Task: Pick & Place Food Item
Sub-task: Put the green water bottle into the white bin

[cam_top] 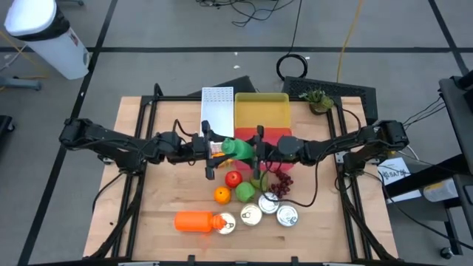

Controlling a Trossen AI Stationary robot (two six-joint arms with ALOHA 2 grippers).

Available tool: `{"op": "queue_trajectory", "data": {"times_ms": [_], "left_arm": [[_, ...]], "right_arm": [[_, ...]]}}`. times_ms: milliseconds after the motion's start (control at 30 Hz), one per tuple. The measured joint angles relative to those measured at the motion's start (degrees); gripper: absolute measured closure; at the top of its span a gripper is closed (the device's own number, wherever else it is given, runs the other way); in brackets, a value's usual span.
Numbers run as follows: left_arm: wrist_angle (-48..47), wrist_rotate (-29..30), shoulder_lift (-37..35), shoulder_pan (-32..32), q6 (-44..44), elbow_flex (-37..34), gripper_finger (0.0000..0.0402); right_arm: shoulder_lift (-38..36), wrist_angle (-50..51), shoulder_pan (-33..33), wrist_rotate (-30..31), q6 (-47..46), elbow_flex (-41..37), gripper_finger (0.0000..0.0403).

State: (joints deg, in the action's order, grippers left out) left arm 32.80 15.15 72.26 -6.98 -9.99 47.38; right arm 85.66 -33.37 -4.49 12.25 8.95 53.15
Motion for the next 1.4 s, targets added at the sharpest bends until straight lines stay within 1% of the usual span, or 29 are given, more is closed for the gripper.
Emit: {"op": "queue_trajectory", "data": {"times_ms": [67, 133, 267, 300, 333, 400, 467, 533, 600, 700, 767, 833, 900, 1033, 1133, 1200, 1300, 1400], "left_arm": [[-2.7, 3.0, -2.1, 0.2, 0.0, 0.0, 0.0178], [-6.1, 5.4, -5.3, 0.5, -0.4, 0.0, 0.0178], [-11.7, 8.2, -11.4, 1.8, -1.1, 0.0, 0.0178], [-12.2, 12.6, -12.9, 2.5, -2.4, 0.0, 0.0178], [-12.8, 13.9, -14.5, 3.0, -2.4, 0.1, 0.0178], [-13.9, 19.5, -17.2, 3.9, -2.6, 0.2, 0.0178], [-16.2, 21.4, -18.4, 4.7, -2.8, 0.2, 0.0178], [-19.0, 23.4, -19.4, 7.0, -2.7, 0.2, 0.0178], [-21.0, 24.6, -19.0, 10.2, 0.0, 0.1, 0.0178], [-24.0, 22.6, -17.6, 15.5, 4.8, 1.6, 0.0178], [-27.6, 21.0, -15.1, 19.7, 7.1, 3.1, 0.0178], [-30.9, 17.3, -11.9, 23.7, 9.7, 4.7, 0.0178], [-33.6, 12.3, -8.5, 27.9, 11.7, 6.6, 0.0178], [-37.9, 6.3, -1.8, 34.8, 15.9, 9.1, 0.0178], [-37.0, 1.4, 2.7, 38.2, 18.0, 9.6, 0.0178], [-34.4, -1.1, 5.5, 40.1, 18.6, 10.1, 0.0178], [-31.5, -3.3, 9.5, 41.8, 20.1, 10.2, 0.0178], [-28.5, -3.8, 12.8, 42.2, 20.2, 10.2, 0.0178]], "right_arm": [[-1.8, 2.4, 0.0, 3.3, 1.9, 0.0, 0.0167], [-3.7, 4.2, -0.2, 5.4, 3.8, 0.2, 0.0144], [-7.9, 8.6, -0.6, 6.8, 2.9, 0.1, 0.0104], [-8.9, 10.8, -0.8, 5.8, 2.2, 0.0, 0.0096], [-9.5, 12.2, -0.9, 5.6, 1.5, -0.3, 0.0090], [-10.4, 13.4, -1.2, 4.5, 0.3, -0.2, 0.0079], [-11.5, 13.3, -1.0, 5.0, 0.2, -0.8, 0.0072], [-11.4, 10.7, -0.8, 5.7, 0.3, -1.6, 0.0068], [-11.2, 9.5, -0.9, 5.5, 0.6, -2.8, 0.0067], [-11.1, 6.9, -0.9, 5.1, 0.8, -3.1, 0.0067], [-11.0, 6.1, -0.4, 5.4, 0.8, -3.0, 0.0067], [-10.8, 6.5, -0.4, 5.6, 0.8, -3.1, 0.0067], [-10.8, 6.2, -0.2, 5.4, 0.8, -3.2, 0.0067], [-10.9, 6.4, 0.0, 5.5, 0.8, -3.1, 0.0067], [-10.8, 6.9, 0.0, 5.5, 1.2, -3.1, 0.0067], [-10.9, 6.8, 0.0, 5.4, 1.3, -3.1, 0.0067], [-10.8, 7.1, 0.2, 5.4, 1.4, -3.1, 0.0067], [-10.9, 7.1, 0.3, 5.4, 1.4, -3.1, 0.0067]]}}
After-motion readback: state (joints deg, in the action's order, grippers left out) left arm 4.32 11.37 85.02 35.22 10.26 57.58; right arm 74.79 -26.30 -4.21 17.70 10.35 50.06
